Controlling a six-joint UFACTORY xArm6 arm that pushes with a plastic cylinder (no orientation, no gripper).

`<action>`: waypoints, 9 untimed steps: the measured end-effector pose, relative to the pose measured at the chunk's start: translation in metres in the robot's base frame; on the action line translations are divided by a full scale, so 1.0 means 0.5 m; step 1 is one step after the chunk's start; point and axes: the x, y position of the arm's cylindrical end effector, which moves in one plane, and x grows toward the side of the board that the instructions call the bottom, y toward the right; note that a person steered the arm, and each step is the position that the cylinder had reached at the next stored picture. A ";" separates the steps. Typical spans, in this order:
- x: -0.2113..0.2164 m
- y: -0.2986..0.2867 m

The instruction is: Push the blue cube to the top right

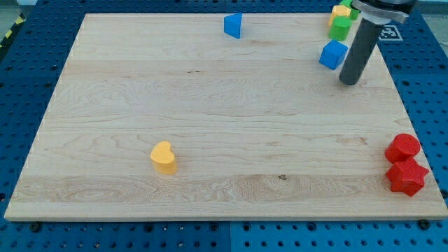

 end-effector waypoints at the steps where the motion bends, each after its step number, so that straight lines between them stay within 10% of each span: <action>1: -0.035 0.007; 9: -0.233 -0.121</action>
